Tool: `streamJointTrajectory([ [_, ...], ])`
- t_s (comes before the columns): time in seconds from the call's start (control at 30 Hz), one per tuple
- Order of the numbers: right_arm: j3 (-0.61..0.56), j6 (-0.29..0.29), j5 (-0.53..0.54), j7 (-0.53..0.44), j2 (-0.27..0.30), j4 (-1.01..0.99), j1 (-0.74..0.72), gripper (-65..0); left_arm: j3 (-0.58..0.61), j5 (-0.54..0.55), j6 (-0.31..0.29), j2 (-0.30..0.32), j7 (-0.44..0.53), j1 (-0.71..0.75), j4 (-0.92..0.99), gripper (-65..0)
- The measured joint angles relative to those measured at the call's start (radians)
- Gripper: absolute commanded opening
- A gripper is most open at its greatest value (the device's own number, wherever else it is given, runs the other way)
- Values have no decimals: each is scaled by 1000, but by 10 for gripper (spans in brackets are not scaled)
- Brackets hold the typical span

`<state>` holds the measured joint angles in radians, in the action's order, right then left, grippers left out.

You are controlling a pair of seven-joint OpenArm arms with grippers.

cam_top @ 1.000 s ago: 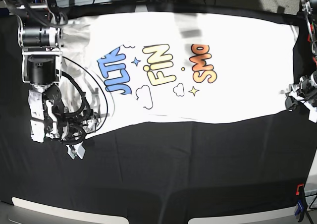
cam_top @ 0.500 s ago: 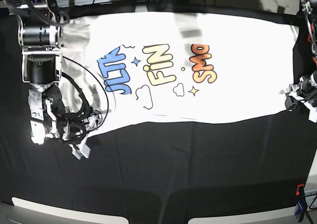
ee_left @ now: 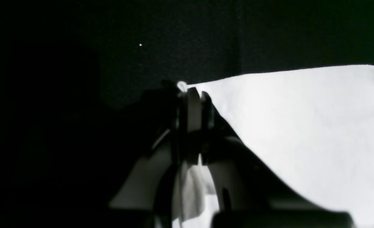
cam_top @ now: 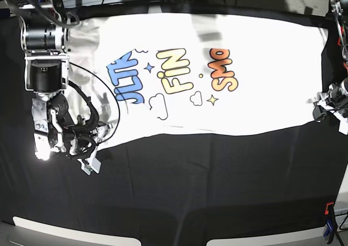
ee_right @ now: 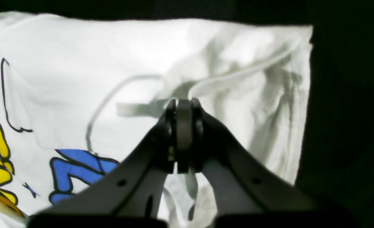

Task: Layout the t-shirt on the table in an organized manner, then fold the t-shirt properly
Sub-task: 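Fold the printed half over with the right gripper, flipping the shirt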

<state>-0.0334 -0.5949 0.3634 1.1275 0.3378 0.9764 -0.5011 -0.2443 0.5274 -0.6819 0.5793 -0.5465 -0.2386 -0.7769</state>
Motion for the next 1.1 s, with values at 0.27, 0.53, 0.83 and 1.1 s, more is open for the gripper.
streamJointTrajectory([
  [0.27, 32, -11, 4, 6, 31, 63, 14, -650, 0, 0, 0, 0, 3, 0, 0, -650],
  [0.53, 176, -15, 77, 15, 32, 314, 179, -650, 2, -19, 3, -4, 127, 33, -48, -650],
  [0.83, 315, -16, 142, 19, 60, 556, 354, -650, -18, -83, 0, -6, 195, 170, -335, -650],
  [1.1, 426, -16, 198, 19, 58, 674, 474, -650, -180, -13, -1, -8, 202, 274, -428, -650],
])
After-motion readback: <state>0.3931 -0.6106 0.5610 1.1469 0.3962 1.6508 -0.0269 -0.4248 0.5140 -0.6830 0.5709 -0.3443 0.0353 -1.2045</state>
